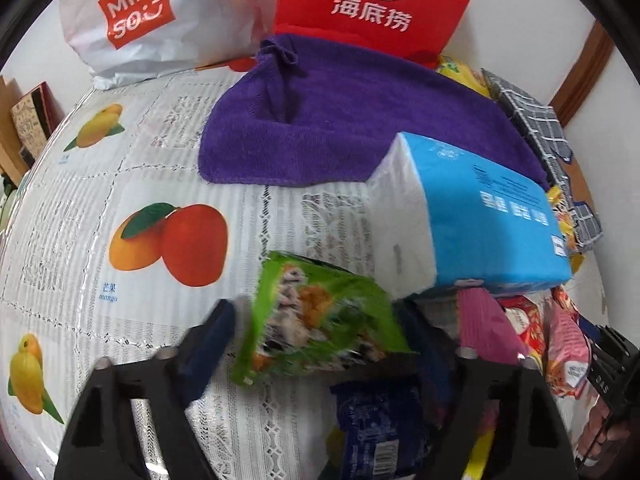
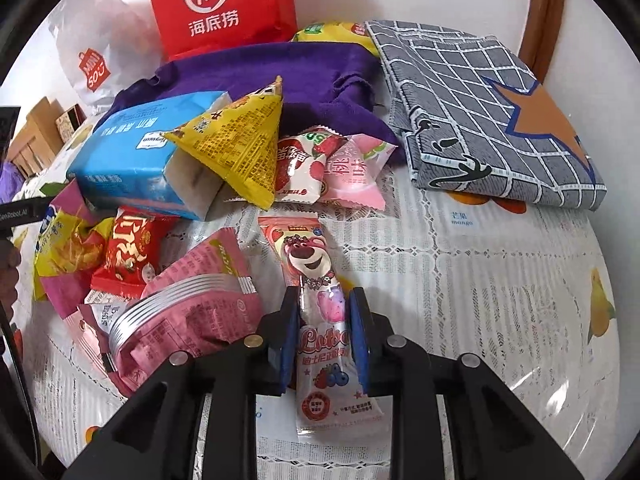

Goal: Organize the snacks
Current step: 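Grasp the green snack bag with the left tool while the right tool lifts the candy stick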

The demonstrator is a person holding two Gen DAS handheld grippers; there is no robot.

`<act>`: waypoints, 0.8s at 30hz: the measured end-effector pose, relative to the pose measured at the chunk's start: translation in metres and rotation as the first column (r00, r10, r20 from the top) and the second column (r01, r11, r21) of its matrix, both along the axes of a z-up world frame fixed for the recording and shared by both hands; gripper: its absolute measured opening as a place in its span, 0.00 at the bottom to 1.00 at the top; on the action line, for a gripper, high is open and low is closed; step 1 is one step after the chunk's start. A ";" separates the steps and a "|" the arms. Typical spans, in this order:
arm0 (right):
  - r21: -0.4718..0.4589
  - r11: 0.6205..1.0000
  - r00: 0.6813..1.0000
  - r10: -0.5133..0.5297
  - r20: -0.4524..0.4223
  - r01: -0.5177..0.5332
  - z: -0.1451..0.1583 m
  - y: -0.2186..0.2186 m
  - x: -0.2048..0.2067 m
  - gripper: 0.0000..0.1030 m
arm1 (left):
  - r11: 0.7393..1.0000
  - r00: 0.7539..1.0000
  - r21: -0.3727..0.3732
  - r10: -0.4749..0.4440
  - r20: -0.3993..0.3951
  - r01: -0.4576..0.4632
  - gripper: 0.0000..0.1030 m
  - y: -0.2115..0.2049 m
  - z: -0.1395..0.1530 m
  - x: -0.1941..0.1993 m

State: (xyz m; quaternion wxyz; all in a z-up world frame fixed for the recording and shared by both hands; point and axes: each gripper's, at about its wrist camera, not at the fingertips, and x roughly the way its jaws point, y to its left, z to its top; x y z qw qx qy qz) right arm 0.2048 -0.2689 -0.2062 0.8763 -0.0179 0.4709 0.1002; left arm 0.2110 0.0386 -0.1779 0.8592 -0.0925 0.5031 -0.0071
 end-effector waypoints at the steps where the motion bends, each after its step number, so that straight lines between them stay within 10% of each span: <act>1: -0.003 1.000 1.000 -0.007 -0.001 0.007 0.000 0.000 0.000 0.22 | 1.000 1.000 -0.007 -0.008 0.001 0.008 0.64 0.000 0.001 -0.001; 24: 0.094 0.993 0.984 -0.084 0.158 0.069 0.105 0.002 -0.030 0.19 | 1.000 0.979 -0.003 0.017 0.204 -0.016 0.60 0.007 0.094 -0.075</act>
